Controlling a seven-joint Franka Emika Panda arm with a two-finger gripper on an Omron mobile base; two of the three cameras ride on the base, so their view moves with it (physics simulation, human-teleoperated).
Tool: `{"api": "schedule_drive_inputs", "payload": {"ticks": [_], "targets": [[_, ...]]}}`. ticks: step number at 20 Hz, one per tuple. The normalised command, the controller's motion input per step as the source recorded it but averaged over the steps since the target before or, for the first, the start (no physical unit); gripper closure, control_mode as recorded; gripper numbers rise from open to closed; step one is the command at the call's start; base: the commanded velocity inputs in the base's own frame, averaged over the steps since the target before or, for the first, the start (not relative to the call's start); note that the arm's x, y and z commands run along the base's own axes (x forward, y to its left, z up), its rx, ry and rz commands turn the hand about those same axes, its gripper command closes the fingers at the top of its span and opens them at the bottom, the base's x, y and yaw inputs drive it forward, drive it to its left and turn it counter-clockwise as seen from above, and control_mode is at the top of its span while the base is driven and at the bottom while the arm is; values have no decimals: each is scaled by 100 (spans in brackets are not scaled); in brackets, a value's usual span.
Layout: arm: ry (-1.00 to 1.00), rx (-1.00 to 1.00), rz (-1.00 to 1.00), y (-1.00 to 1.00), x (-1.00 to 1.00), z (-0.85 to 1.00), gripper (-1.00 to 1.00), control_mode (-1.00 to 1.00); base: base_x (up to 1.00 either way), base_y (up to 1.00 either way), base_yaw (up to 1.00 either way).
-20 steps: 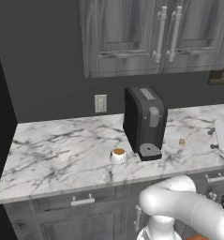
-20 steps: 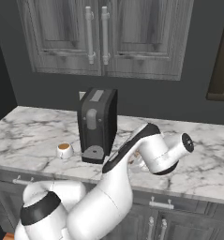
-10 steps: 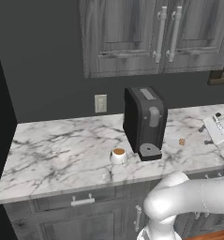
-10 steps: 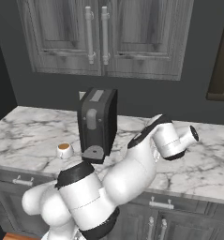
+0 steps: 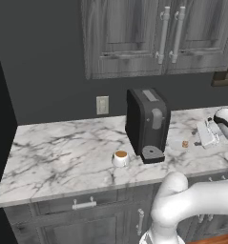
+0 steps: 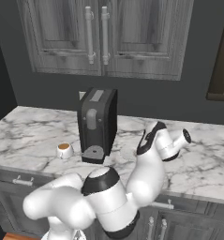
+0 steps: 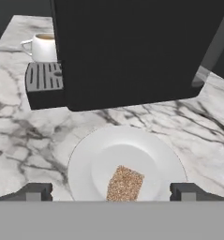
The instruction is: Take a sugar cube from the saucer and place it inside the coffee. Then, grab milk from the fridge and place it next to the coffee on the counter to sweeten the coffee.
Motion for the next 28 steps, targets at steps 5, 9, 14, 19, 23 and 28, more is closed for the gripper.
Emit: {"api": "schedule_drive_inputs", "payload": {"ticks": [5, 9, 14, 19, 23, 28], "targets": [[5, -1, 0, 0, 41, -25, -100, -100, 0, 0, 0], [5, -7, 0, 0, 35, -28, -100, -100, 0, 0, 0], [9, -8, 0, 0, 27, -42, -100, -100, 0, 0, 0], [3, -7, 0, 0, 8, -40, -100, -100, 0, 0, 0], [0, -8, 0, 0, 0, -17, -100, -100, 0, 0, 0], [2, -1, 0, 0, 3, 0, -100, -100, 0, 0, 0]]}}
